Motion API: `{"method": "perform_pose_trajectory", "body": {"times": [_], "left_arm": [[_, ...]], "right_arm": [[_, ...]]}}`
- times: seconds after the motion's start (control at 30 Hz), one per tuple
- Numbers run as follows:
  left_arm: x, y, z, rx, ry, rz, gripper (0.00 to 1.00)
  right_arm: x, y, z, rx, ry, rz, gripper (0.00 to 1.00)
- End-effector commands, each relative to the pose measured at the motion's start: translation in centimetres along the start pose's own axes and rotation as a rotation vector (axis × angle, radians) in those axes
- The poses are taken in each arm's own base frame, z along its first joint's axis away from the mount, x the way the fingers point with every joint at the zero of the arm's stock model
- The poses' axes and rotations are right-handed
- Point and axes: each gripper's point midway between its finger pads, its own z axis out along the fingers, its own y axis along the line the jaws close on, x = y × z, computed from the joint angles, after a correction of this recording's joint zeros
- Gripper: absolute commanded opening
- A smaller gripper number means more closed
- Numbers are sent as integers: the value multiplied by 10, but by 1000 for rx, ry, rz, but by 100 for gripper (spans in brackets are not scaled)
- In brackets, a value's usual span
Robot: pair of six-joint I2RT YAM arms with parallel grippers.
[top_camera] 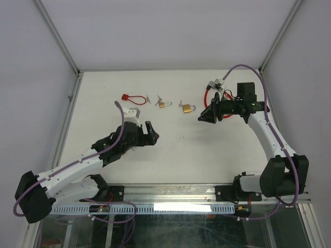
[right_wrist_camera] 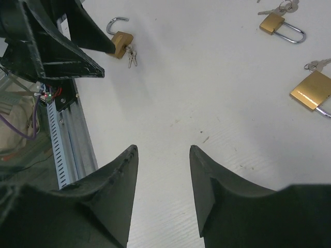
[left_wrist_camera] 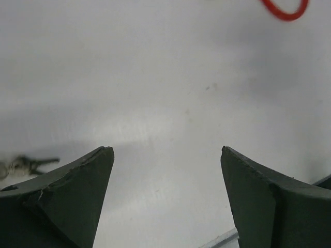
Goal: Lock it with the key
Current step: Place the lock at the center of the board, then pick up the lock from the center of the board.
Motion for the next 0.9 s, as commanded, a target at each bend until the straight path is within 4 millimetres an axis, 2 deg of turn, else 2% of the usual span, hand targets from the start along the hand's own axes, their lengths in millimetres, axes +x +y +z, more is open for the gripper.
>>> {"method": "perform_pose_trajectory", "body": {"times": [0.0,0.1,0.23,0.4,0.5,0.7,0.87], "left_arm": [[32,43,-15,-123,-35,-273,89],[23,60,-27,-190,-119,-370,98],[14,81,-35,-380,-133,-418,99],[31,130,-49,-863,-26,-329,99],[39,142,-51,-1038,22,-280,99],[46,152,-50,-1079,1,-274,99],[45,154,-47,-964,-49,-359,99]], "right_arm": [[-8,3,2,-21,-24,-22,47],[-7,2,2,-17,-26,-22,47],[-6,0,2,-5,-22,-21,47],[-4,-3,3,-1,-17,-16,47],[-5,-4,3,5,-17,-17,47],[-3,-6,4,9,-11,-17,48],[-2,-7,4,6,-8,-13,48]]}}
